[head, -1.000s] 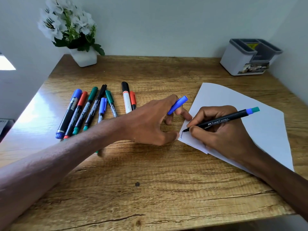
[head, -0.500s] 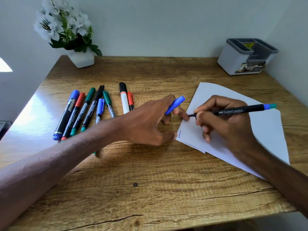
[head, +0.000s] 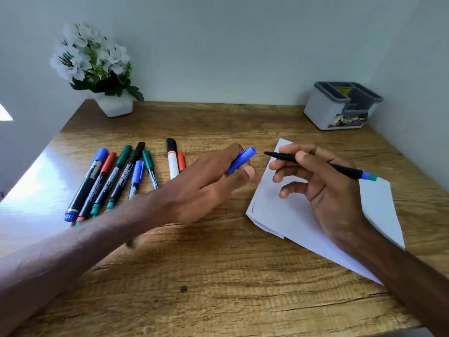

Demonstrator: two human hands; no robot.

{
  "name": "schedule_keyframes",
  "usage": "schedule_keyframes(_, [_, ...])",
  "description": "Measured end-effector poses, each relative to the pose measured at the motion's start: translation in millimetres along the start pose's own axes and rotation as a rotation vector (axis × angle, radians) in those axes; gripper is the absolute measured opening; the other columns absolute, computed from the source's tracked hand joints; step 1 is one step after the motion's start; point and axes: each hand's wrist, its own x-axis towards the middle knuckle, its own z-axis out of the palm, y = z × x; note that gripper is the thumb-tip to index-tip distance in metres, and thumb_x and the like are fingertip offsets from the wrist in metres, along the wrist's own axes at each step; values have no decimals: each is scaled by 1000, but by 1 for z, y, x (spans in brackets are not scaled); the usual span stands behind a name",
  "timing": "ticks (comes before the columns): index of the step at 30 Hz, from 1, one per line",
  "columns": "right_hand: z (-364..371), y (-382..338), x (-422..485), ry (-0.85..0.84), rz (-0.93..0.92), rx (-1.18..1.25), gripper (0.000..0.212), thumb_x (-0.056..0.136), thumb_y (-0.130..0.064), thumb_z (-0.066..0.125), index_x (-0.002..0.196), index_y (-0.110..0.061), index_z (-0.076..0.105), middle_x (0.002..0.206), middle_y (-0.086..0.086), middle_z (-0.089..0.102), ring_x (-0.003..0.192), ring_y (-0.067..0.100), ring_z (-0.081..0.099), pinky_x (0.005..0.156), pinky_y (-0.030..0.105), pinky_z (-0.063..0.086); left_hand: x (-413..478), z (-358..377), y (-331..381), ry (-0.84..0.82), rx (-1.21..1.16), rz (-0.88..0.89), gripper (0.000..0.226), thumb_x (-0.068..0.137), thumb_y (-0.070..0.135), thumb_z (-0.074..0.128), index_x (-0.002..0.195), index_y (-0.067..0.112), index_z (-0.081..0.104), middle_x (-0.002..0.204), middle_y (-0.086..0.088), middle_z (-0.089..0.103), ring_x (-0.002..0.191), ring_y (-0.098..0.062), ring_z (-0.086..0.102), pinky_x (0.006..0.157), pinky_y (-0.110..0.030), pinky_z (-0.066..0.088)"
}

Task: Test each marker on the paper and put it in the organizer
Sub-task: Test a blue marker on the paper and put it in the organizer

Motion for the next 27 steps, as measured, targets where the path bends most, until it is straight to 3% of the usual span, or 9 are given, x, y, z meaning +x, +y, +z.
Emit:
schedule_keyframes(2, [1,-2,0,-10,-18,-5,21,94,-10,53,103,-1,70,95,27,74,76,33,70,55,33,55,0,3,0,138,-15,51,38,111,32,39,88,13,63,70,7,54,64,-18,50,60,-26,37])
schedule_keyframes(6, [3,-4,-3,-34,-63,-49,17,92,-10,57,100,0,68,94,25,76,75,34,72,53,32,55,2,9,-4,248,10,95,31,109,27,45,89,13,66,73,8,63,66,-11,56,56,-23,41])
schedule_keyframes(11, [3,-3,-6,-68,-95,-51,16,92,-9,57,99,0,68,91,26,75,75,35,72,53,33,55,5,14,-6,176,-174,72,21,106,20,52,108,12,71,88,6,73,62,-10,55,54,-18,44])
schedule_keyframes(17, [2,-6,-7,-58,-119,-9,18,92,-8,55,99,3,67,89,27,74,73,33,72,52,33,54,5,10,-4,148,-274,68,28,105,22,52,130,20,65,96,0,76,64,-23,56,50,-30,49])
schedule_keyframes(24, [1,-6,-6,-47,-107,-30,15,90,-7,56,95,1,69,88,29,73,72,35,71,51,33,54,6,10,-2,98,-221,85,34,104,21,53,137,24,62,99,3,74,67,-17,58,52,-32,51])
schedule_keyframes(27, [1,-6,-7,-63,-93,-47,15,90,-6,57,95,2,68,87,28,74,71,35,71,51,33,54,5,10,-1,99,-199,87,34,102,22,56,135,22,64,99,7,74,69,-11,59,55,-25,49])
